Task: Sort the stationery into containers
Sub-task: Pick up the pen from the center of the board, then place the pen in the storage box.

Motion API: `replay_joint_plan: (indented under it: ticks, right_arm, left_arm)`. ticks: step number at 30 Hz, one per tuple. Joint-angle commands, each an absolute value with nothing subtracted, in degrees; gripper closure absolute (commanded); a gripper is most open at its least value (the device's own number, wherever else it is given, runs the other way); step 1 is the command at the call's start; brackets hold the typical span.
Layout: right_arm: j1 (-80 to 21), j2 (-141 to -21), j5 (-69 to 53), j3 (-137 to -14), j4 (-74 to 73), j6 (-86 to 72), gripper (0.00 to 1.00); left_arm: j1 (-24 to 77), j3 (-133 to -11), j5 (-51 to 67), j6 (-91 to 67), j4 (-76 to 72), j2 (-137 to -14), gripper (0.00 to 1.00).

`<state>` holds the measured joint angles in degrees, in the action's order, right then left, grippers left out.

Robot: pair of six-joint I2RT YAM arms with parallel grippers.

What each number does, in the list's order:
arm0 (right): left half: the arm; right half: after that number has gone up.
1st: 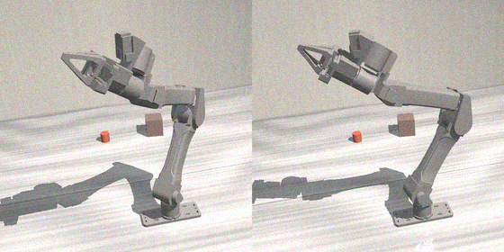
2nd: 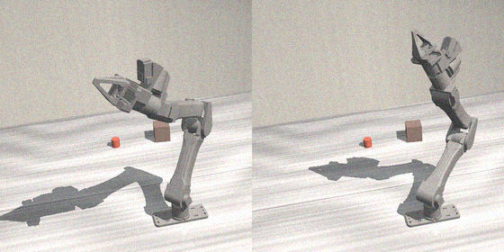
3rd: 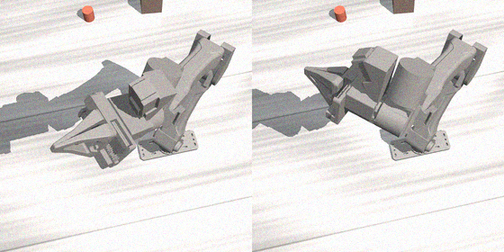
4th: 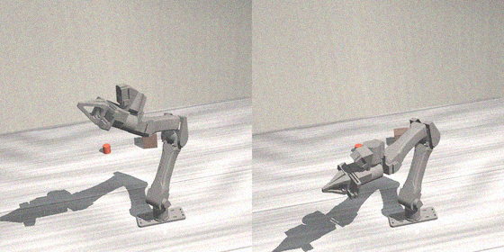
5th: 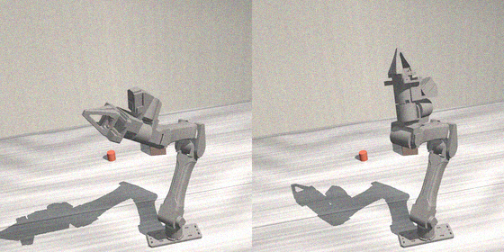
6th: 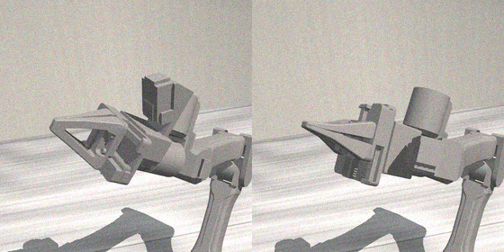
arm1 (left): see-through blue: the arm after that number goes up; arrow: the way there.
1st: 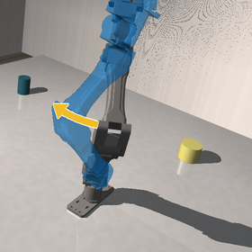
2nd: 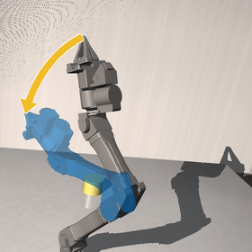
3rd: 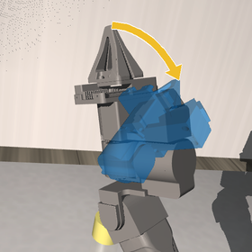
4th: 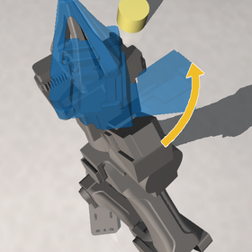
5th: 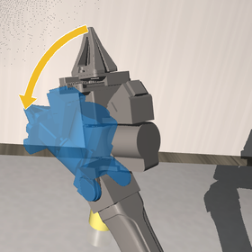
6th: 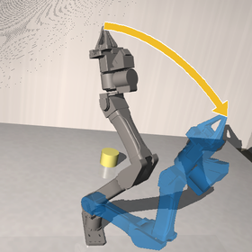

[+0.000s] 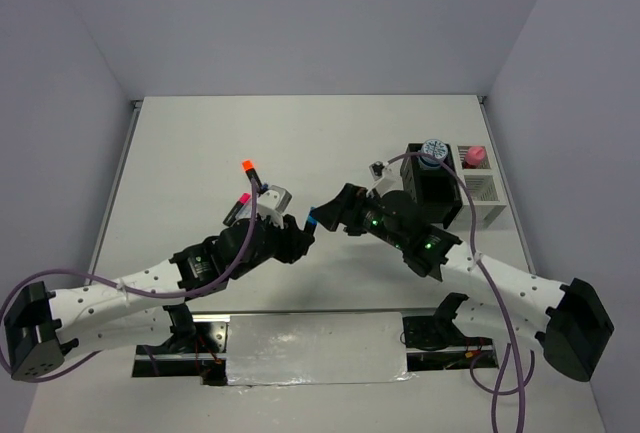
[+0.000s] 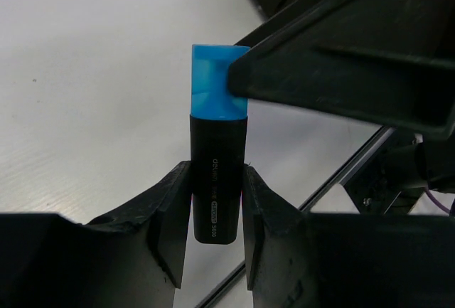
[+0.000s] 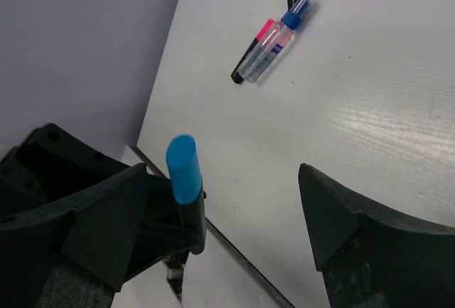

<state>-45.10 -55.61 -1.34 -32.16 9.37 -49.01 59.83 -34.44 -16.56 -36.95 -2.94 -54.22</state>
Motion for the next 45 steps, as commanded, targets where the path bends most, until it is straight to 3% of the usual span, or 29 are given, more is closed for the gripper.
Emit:
replay_joint_plan:
  ticks: [1,5,7,8,9,11,12,13,14,15,17,28,37,45]
  right_arm:
    - [-48.2,-58.3,2.5,-37.3,13.0,-49.6,0.11]
    - [-49.8,-60.1,4.4,-37.7,13.8,-49.7,0.26]
    - [-49.9,-61.0,3.6,-37.7,15.1,-49.6,0.45]
    - [-50.0,-61.3,2.8,-38.1,15.4,-49.6,0.63]
    - [-49.9,-61.7,2.6,-38.2,15.6,-49.4,0.71]
    - [-49.9,-62.3,2.0,-38.7,14.9,-49.8,0.85]
    - [-50.0,-62.4,1.8,-39.1,14.3,-49.9,0.97]
    - [-49.9,-62.5,1.8,-39.2,13.7,-49.7,1.00]
    - [-49.9,-62.2,2.0,-39.1,13.5,-49.6,1.00]
    - [-49.8,-62.0,2.5,-39.1,12.7,-49.1,1.00]
    - [-48.4,-60.2,4.7,-39.2,11.5,-46.9,1.00]
    - [-26.4,-47.3,31.8,-41.3,-1.9,-20.3,1.00]
    - [-12.9,-52.9,34.8,-43.7,-0.3,-14.2,1.00]
    - [-9.7,-52.6,34.5,-40.1,1.4,-16.0,0.98]
  left_arm:
    - [60.1,-35.1,-15.1,-34.5,-8.6,-53.6,1.00]
    - [60.1,-35.9,-14.9,-34.1,-8.3,-54.3,1.00]
    - [60.1,-35.8,-13.7,-34.1,-8.9,-54.7,1.00]
    - [60.1,-35.8,-13.4,-34.0,-9.1,-54.8,1.00]
    - [60.1,-35.9,-13.4,-34.0,-9.0,-55.0,0.99]
    - [60.1,-35.9,-14.5,-34.6,-8.8,-55.4,0.91]
    - [60.1,-35.9,-14.7,-34.6,-8.9,-55.3,0.82]
    - [60.1,-36.1,-15.7,-34.7,-8.8,-55.0,0.74]
    - [60.1,-36.4,-16.7,-34.9,-7.8,-54.9,0.62]
    - [60.1,-37.4,-17.6,-35.2,-7.0,-54.8,0.34]
    - [60.1,-38.8,-19.9,-35.2,-5.0,-54.7,0.01]
    - [59.4,-56.1,-40.1,-45.1,34.6,-53.6,0.01]
    - [57.0,-57.1,-44.0,-45.8,41.0,-51.9,0.01]
    - [39.2,-55.3,-31.6,-42.4,37.4,-57.1,0.01]
